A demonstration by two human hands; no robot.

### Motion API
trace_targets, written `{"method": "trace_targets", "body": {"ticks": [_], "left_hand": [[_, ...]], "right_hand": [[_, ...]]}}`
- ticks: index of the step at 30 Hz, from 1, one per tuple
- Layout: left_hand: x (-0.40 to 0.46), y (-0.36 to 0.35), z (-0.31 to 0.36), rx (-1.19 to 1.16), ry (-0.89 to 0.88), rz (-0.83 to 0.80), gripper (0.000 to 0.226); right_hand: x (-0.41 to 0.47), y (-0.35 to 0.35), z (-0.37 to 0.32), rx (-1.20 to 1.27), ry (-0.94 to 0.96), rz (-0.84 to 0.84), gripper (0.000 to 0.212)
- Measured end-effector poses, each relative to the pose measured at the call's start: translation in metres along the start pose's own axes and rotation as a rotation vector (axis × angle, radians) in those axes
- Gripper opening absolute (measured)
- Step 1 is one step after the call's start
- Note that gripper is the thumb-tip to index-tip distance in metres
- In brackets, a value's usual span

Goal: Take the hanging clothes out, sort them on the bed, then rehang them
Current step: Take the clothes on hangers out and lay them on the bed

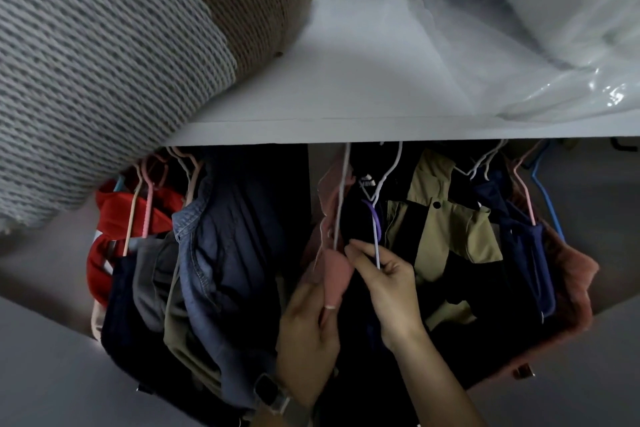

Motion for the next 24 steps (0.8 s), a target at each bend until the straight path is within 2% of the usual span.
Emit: {"method": "trace_targets", "body": {"ticks": [4,7,10,13,15,17,20,22,24], "left_hand": [[-0.013,-0.014,0.012,-0.013,-0.004,-0.014,0.027],[-0.016,-0.015,0.011,-0.008,-0.018,-0.051,0.029],[-0.023,-0.019,0.007,-0.075,0.018,-0.073,0.031],[-0.029,-0.025,0.004,-0.272,0.08,-0.176,0.04],[-0.027,-0.022,-0.003,-0.487,0.148,-0.272,0.036],[-0.017,-0.011,-0.015,-0.67,0.245,-0.26,0.033],[0.015,0.009,-0.02,-0.617,0.279,-0.121,0.032],[0.038,0.007,-0.009,-0.55,0.304,-0.211,0.022],[0.052,-0.004,0.002,-0.466,0.343,-0.391,0.025]], "right_hand": [[-0.005,-0.002,0.001,0.014,-0.008,-0.04,0.028],[-0.004,0.002,0.002,-0.057,-0.034,-0.042,0.016],[-0.003,0.004,0.003,-0.145,-0.041,-0.057,0.014],[-0.002,0.006,0.006,-0.24,-0.039,-0.082,0.015],[-0.002,0.009,0.007,-0.284,-0.031,-0.088,0.016],[-0.004,0.01,0.009,-0.331,-0.019,-0.114,0.018],[-0.009,0.003,0.016,-0.383,-0.01,-0.166,0.023],[-0.013,-0.004,0.021,-0.392,0.012,-0.21,0.016],[-0.017,-0.01,0.023,-0.399,0.053,-0.258,0.013]]}}
Point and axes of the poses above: each hand's wrist, its own x-axis towards the middle knuckle, its own y-axis out of the back of the hand, z = x × y, the point moved 5 cm from there along x, towards the middle knuckle, and after that the axes turned 4 degrees about -z, right-handed, at the moved point
